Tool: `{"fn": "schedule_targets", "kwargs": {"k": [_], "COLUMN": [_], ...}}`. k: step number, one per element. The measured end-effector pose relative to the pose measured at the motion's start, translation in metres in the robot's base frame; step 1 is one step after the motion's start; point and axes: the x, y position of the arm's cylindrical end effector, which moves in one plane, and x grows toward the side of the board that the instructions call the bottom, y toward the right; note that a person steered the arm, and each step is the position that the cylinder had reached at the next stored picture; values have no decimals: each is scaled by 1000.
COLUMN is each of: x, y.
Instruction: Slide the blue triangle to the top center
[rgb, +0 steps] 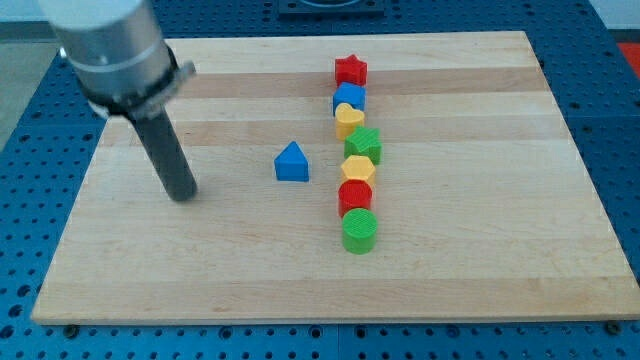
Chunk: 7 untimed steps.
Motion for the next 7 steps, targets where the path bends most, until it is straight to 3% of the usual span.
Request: {"fn": "schedule_targets", "kwargs": {"k": [1, 2, 3, 5, 7], "x": [22, 12, -25, -117, -220], "y": [62, 113, 126, 67, 66]}}
